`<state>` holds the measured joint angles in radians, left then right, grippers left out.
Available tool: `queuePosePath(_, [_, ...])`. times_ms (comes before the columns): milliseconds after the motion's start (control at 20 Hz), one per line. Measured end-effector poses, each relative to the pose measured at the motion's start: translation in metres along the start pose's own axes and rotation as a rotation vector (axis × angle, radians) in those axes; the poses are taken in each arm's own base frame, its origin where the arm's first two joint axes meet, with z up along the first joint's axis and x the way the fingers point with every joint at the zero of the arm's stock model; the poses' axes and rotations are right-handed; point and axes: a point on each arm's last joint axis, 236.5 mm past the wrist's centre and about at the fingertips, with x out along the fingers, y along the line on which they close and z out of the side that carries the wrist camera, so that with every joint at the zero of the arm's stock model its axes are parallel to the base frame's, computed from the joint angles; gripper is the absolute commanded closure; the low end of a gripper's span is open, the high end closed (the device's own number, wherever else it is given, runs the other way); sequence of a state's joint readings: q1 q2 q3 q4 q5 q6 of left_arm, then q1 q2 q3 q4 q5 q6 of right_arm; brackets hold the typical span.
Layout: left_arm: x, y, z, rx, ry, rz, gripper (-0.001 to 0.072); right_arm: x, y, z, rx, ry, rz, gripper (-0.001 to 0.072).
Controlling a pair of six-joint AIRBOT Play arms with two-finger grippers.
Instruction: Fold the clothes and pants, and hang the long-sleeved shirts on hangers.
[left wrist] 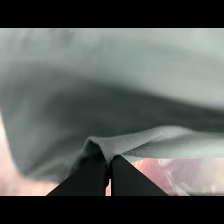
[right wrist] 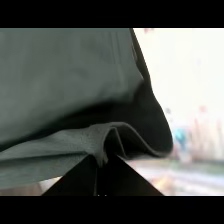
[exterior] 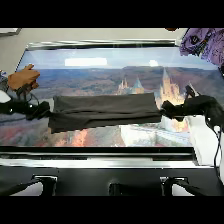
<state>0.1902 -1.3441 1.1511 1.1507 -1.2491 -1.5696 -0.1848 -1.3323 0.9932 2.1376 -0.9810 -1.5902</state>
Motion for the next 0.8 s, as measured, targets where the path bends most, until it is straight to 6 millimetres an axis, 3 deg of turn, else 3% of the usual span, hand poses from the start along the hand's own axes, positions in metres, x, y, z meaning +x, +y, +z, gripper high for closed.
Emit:
queuePosePath(350, [0.036, -0.012, 0.085, 0.044, -0.030, -0.022, 0.0687, 0.040, 0.016, 0.044, -0.027, -0.059, -0.002, 0.0678])
queuePosePath(500, [0.053, -0.011, 0.106, 0.045, -0.029, -0.028, 0.0686, 0.053, 0.014, 0.055, -0.017, -0.060, -0.007, 0.0677])
queuePosePath(650, [0.075, -0.007, 0.113, 0.040, -0.005, -0.025, 0.0685, 0.066, 0.008, 0.057, -0.003, -0.050, -0.016, 0.0659])
queuePosePath(700, [0.082, -0.005, 0.114, 0.036, 0.005, -0.023, 0.0672, 0.071, 0.006, 0.058, 0.005, -0.047, -0.018, 0.0606])
queuePosePath(800, [0.092, -0.003, 0.116, 0.031, 0.012, -0.021, 0.0499, 0.078, 0.001, 0.057, 0.024, -0.037, -0.025, 0.0402])
